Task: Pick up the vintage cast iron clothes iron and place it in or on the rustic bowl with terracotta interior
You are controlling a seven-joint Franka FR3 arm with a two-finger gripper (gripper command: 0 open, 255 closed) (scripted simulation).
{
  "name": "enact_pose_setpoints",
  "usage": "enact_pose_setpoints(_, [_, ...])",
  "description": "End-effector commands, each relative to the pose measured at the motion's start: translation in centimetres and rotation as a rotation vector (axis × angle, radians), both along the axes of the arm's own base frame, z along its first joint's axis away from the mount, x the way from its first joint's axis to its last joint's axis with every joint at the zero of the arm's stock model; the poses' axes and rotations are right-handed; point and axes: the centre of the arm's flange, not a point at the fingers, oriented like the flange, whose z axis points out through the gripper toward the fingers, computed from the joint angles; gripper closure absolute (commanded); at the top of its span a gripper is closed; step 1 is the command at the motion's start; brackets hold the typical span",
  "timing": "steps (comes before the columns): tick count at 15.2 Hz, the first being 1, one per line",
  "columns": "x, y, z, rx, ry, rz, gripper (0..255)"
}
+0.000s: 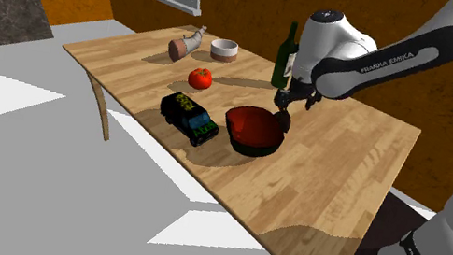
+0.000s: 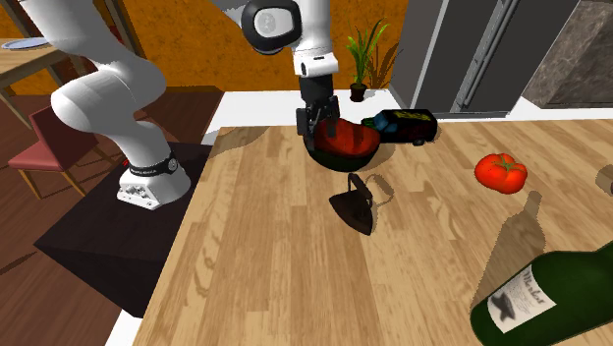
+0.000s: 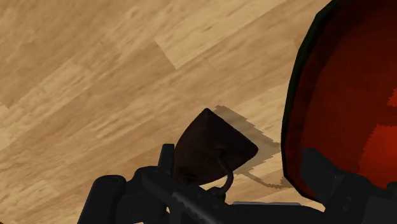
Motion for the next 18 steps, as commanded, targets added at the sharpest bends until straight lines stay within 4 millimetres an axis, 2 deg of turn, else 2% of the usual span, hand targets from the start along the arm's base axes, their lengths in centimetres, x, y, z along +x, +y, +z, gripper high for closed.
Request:
enact_pose_setpoints(1, [1.6,-0.2,-2.0,-0.017,-0.023,-0.052,0])
enact_pose_setpoints(6, [6.3,-1.2,-5.7,-0.060,-0.070,-0.167,0])
enact_pose_setpoints(13, [7.0,-2.5,-9.1,-0.060,-0.070,-0.167,0])
enact_pose_setpoints(18, [7.0,-2.6,-9.4,-0.060,-0.070,-0.167,0])
